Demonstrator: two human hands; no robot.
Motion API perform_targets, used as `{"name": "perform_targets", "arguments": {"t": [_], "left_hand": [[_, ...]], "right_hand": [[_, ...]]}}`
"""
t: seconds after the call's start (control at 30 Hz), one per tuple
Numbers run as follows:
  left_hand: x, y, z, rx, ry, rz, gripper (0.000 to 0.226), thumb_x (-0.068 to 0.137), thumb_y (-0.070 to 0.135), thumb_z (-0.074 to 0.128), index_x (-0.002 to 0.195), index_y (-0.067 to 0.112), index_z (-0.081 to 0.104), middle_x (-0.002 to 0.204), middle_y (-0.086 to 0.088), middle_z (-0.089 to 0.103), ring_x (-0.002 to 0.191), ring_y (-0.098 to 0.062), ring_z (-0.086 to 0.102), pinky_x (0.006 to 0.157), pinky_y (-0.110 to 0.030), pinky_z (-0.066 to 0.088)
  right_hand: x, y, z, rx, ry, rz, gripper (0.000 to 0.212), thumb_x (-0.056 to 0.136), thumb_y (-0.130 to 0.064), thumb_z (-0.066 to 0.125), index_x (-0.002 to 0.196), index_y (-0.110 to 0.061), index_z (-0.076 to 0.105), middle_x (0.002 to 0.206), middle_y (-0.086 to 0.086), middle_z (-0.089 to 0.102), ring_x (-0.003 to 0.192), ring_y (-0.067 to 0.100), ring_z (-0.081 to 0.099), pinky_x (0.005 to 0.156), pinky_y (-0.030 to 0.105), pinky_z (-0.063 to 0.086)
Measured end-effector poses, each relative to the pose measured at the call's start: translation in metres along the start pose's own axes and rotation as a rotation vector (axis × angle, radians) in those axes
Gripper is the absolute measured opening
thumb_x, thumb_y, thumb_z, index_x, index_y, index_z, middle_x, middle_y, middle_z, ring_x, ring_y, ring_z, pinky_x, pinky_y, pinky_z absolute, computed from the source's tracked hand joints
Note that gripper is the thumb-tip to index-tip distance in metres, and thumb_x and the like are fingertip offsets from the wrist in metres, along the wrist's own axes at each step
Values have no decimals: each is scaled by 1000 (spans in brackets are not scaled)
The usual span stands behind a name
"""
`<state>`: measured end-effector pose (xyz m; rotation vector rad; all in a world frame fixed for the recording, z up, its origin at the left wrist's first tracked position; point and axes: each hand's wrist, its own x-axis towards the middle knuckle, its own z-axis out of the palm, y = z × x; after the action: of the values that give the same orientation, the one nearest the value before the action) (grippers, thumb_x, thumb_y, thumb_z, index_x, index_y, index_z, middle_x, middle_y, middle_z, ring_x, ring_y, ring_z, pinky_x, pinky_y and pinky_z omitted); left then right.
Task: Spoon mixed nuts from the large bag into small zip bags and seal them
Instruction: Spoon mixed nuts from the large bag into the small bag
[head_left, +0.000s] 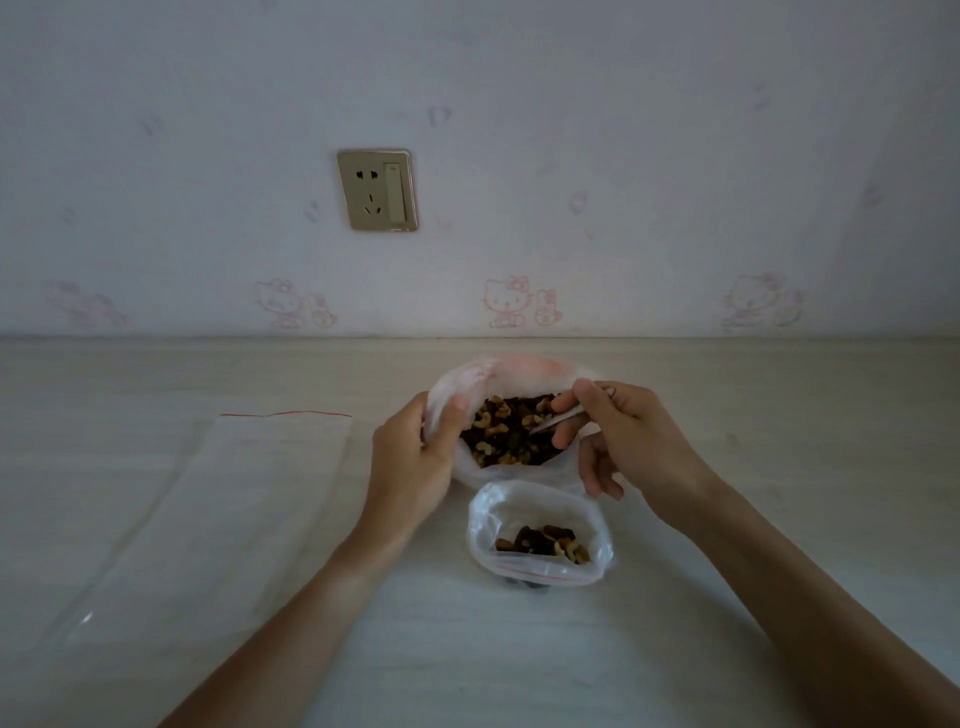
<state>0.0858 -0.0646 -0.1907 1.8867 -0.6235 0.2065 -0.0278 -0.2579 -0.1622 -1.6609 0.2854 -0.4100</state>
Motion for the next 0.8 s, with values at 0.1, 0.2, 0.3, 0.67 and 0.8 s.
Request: {"name": "perform_targets", "arguments": {"t": [0.1, 0.2, 0.3, 0.67, 0.8], "left_hand": [[1, -1, -1, -20, 9, 23, 43, 102, 43, 57, 89, 5, 70, 78, -16, 70, 73, -31, 64, 63, -37, 48], [0, -1, 0, -19, 14, 18, 43, 103, 42, 58, 90, 3, 70, 79, -18, 71, 74, -33, 65, 66, -42, 50], [1, -1, 0, -13, 26, -8, 42, 104, 39, 59, 91, 1, 70, 79, -19, 71, 76, -37, 66, 69, -50, 51], [-5, 4, -8, 93, 58, -75, 46, 97, 63, 54, 80, 22, 67, 74, 2, 69, 67, -12, 63, 63, -32, 47], [-12, 11, -18, 472, 72, -7, 61, 95, 75, 39, 121, 24, 59, 121, 5, 53, 85, -21, 65, 81, -39, 49]], "right_hand": [[1, 2, 0, 75, -23, 77, 35, 110, -29, 45, 105, 0, 65, 79, 13, 74, 36, 22, 52, 32, 24, 36], [1, 5, 0, 123, -25, 120, 34, 109, -27, 49, 103, 2, 65, 83, 15, 76, 36, 21, 52, 33, 24, 37], [2, 9, -1, 155, -22, 140, 33, 109, -26, 49, 102, 2, 66, 84, 16, 76, 36, 20, 53, 33, 23, 38], [3, 2, -7, 215, 59, 171, 34, 111, -23, 42, 104, 2, 63, 72, 15, 71, 36, 20, 51, 34, 20, 32], [2, -4, -10, 205, 107, 147, 37, 112, -26, 39, 102, 1, 62, 67, 15, 68, 36, 24, 51, 33, 22, 30]]}}
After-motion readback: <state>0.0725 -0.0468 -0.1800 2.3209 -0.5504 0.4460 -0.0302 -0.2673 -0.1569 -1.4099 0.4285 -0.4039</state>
